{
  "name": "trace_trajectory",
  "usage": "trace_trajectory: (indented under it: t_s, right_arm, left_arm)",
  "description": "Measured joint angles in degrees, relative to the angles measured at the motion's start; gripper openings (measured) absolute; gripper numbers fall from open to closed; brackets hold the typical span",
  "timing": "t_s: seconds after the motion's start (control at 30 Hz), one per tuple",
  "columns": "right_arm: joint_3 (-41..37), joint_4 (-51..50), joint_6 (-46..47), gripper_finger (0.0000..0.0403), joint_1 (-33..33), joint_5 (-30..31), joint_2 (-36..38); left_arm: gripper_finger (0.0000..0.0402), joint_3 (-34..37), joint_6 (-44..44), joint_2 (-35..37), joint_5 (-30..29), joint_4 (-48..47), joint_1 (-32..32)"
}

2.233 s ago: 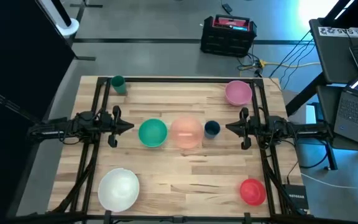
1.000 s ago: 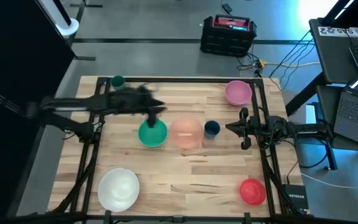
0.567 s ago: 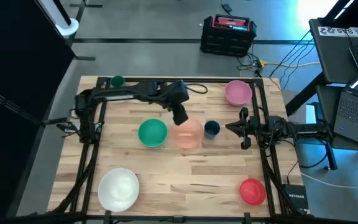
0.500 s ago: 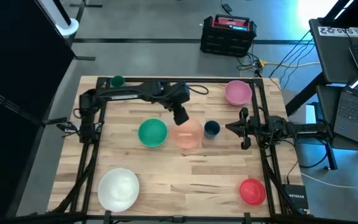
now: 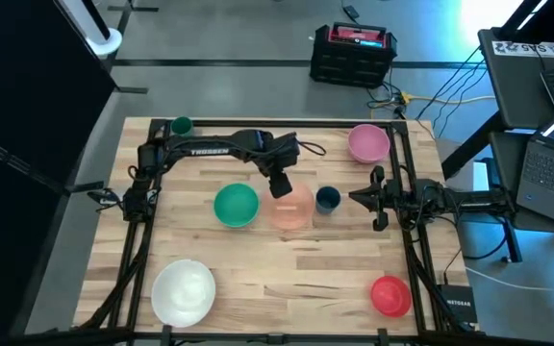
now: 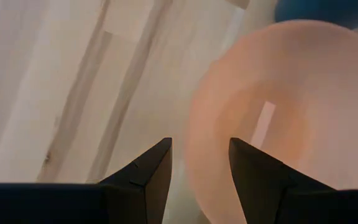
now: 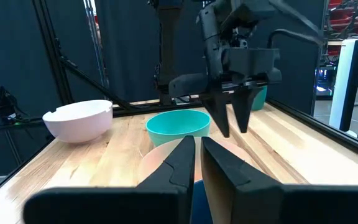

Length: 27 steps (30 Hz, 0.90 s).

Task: Nest bowls inside each other
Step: Move the light orange bowl to the top of the table

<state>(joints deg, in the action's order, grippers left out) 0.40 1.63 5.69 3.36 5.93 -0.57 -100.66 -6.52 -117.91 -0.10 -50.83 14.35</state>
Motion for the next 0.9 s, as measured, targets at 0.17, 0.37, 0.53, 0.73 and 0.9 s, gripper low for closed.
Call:
trace_trajectory:
  t_s: [0.17, 0.37, 0.53, 0.73, 0.9]
  right_arm:
    - [0.00, -0.02, 0.00, 0.0012, 0.00, 0.00, -0.01]
    - [-0.02, -0.01, -0.02, 0.0012, 0.00, 0.00, -0.01]
    - [0.00, -0.02, 0.00, 0.0012, 0.00, 0.00, 0.00]
    - [0.00, -0.02, 0.00, 0.0012, 0.00, 0.00, -0.01]
    - [0.00, 0.01, 0.00, 0.0012, 0.00, 0.00, -0.01]
  left_arm:
    - [0.0144, 1.65, 0.85, -0.07, -0.13, 0.54, 0.75]
    - [0.0144, 3.49, -0.25, -0.11, -0.15, 0.47, 0.70]
    - [0.0144, 3.62, -0.63, -1.22, 0.44, 0.69, 0.66]
    - [0.0144, 3.85, -1.12, -2.96, 1.28, 0.79, 0.64]
    - [0.0138, 3.84, -2.18, -4.39, 1.59, 2.03, 0.59]
